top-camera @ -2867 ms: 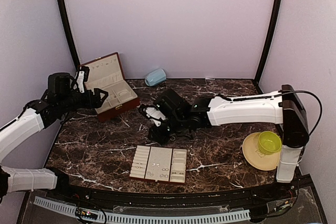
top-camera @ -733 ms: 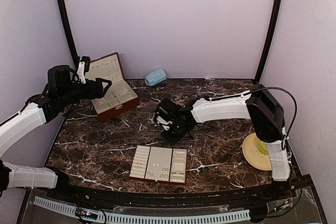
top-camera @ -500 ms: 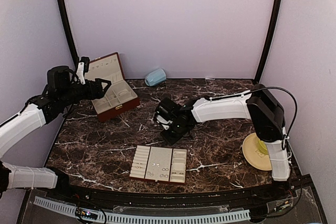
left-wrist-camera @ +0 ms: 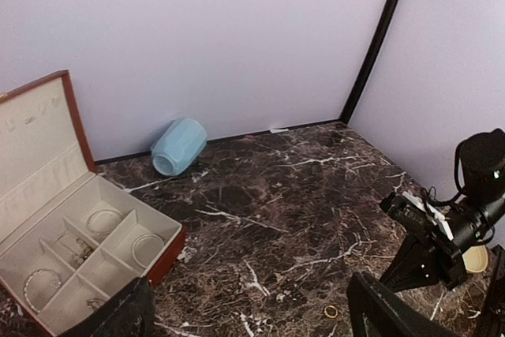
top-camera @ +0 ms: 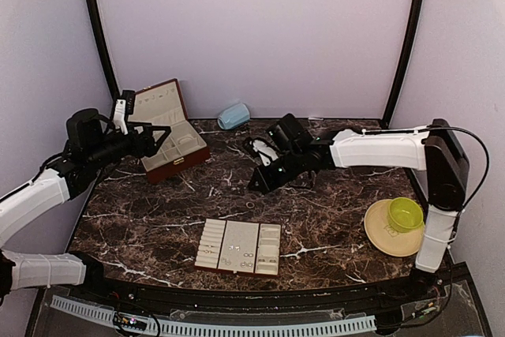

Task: Organize the mixed jewelry
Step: Pick up the ring from the center of the board, then pass from the right arm to the left

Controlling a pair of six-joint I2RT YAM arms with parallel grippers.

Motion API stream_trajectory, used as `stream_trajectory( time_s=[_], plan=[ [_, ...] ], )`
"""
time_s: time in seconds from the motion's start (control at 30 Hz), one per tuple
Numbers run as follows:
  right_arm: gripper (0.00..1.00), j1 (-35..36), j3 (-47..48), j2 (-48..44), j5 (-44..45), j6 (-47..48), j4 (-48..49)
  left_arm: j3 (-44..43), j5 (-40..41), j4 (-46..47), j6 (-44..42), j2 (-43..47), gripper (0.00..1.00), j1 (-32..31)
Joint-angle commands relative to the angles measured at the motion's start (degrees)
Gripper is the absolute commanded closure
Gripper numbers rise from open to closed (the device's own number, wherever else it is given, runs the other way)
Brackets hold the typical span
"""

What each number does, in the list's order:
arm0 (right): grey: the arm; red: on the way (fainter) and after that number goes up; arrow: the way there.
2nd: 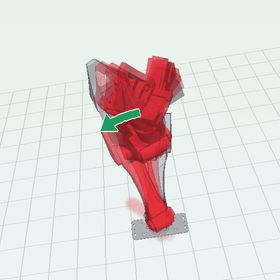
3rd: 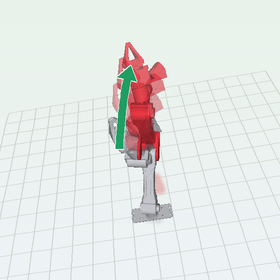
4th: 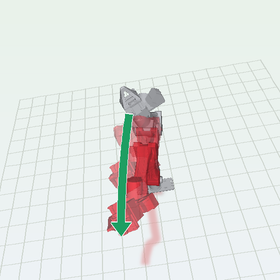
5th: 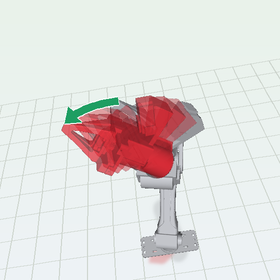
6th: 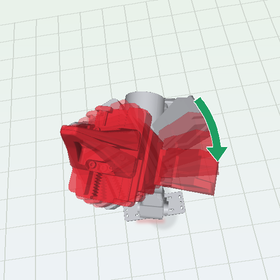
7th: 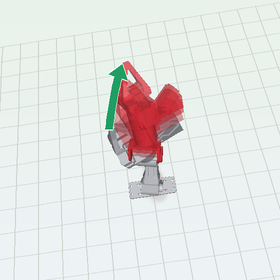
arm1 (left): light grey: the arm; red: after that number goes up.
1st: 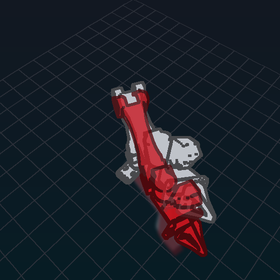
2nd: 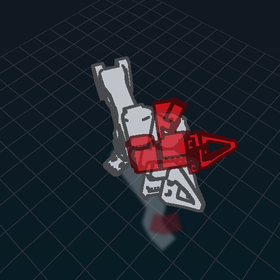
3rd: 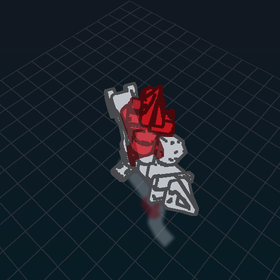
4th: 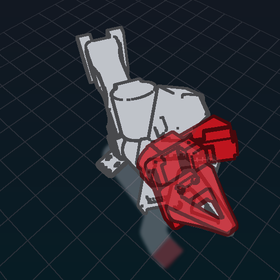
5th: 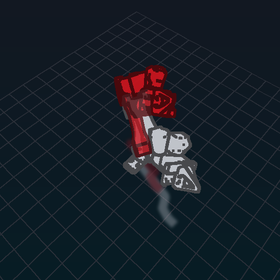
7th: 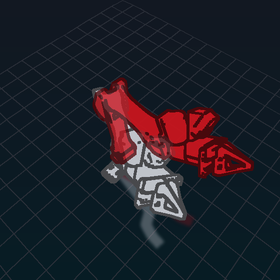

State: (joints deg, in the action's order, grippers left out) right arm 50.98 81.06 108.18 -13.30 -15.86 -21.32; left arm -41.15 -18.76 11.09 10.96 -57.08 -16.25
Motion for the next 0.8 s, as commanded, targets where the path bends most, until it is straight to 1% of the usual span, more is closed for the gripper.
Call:
stream_trajectory(
  time_s=[0.0,0.1,0.2,0.33,0.47,0.57,0.7,0.77],
  plan=[
    [1.00,-2.59,-5.46,-4.96,-13.36,-1.87,9.88,2.93,-13.27,10.65,-2.47,-0.32,0.14,-0.32],
    [1.00,-3.77,-8.25,-7.76,-20.27,-2.27,13.19,4.06,-15.66,12.24,-5.24,-0.81,0.18,-3.30],
    [1.00,-4.42,-9.18,-9.83,-25.24,-2.74,14.16,4.65,-12.86,11.00,-11.24,-0.98,0.19,-10.20],
    [1.00,-4.51,-9.93,-11.91,-33.22,-3.35,15.81,4.88,-11.08,9.59,-15.33,-2.34,0.19,-16.27],
    [1.00,-4.50,-8.68,-12.45,-40.38,-3.23,14.62,5.49,-13.87,11.84,-17.43,-4.53,0.23,-18.54],
    [1.00,-4.49,-7.60,-13.26,-42.97,-2.44,12.65,4.80,-17.48,12.23,-18.26,-6.83,0.26,-19.65],
    [1.00,-4.48,-6.09,-13.70,-46.17,-1.56,10.19,3.58,-19.67,12.30,-20.10,-8.83,0.28,-22.18],
    [1.00,-4.40,-5.75,-13.78,-47.21,-1.66,10.02,2.93,-20.55,12.03,-20.78,-9.55,0.31,-23.25]
  ],
)
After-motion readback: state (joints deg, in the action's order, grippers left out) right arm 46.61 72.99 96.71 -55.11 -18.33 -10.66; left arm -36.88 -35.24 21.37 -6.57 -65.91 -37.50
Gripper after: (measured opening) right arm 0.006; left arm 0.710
